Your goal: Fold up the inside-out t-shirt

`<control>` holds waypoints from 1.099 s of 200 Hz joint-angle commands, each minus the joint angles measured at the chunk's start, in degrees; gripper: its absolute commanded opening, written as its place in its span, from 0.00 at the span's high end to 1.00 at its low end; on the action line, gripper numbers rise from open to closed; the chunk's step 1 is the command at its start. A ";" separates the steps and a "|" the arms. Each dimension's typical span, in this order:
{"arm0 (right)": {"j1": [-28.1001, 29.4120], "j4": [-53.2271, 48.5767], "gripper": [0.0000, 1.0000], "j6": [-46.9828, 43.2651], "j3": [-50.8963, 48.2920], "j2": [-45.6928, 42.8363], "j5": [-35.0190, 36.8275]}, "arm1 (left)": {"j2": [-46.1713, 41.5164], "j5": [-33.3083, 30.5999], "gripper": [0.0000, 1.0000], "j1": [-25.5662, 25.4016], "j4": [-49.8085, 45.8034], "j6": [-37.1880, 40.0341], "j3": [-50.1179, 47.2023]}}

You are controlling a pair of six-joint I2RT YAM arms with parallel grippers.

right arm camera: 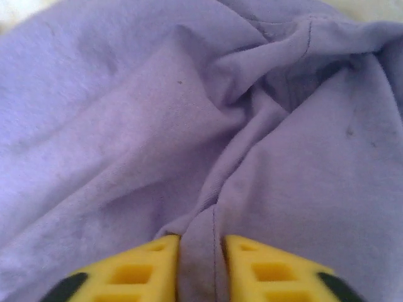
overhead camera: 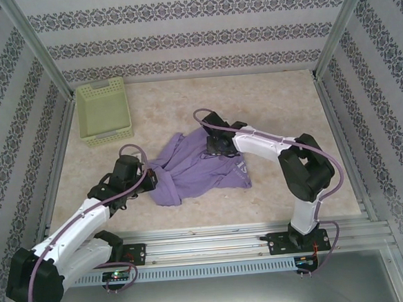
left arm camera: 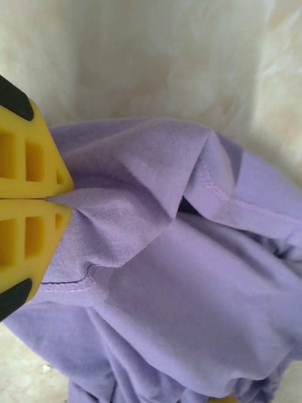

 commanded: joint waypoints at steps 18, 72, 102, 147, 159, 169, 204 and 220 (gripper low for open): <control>-0.54 -1.03 1.00 -3.36 4.67 -8.11 3.06 | -1.93 -10.07 1.00 2.13 -7.93 2.73 9.54; 3.45 15.10 1.00 1.60 -22.36 -32.13 5.41 | -8.33 -7.54 1.00 1.98 -9.46 0.56 4.65; 7.86 24.58 0.95 13.48 -42.86 -38.34 5.52 | -1.65 1.85 0.96 0.84 -7.58 -0.56 -0.81; 10.06 18.66 0.70 19.41 -48.00 -39.81 9.24 | 6.54 0.27 0.63 -1.34 -12.55 2.76 4.03; 10.52 14.14 0.61 18.06 -45.48 -41.24 11.03 | 4.83 -2.51 0.52 -2.00 -14.75 3.22 6.87; 11.04 11.09 0.57 16.29 -43.34 -42.35 12.34 | 3.72 -5.18 0.46 -2.87 -16.44 3.72 9.63; 12.93 9.04 0.56 12.97 -39.55 -45.08 11.79 | 6.86 -10.15 0.38 -11.46 -16.70 6.41 17.47; 14.41 12.37 0.57 12.93 -39.57 -44.48 9.19 | 10.86 -9.56 0.38 -14.65 -13.61 6.66 18.78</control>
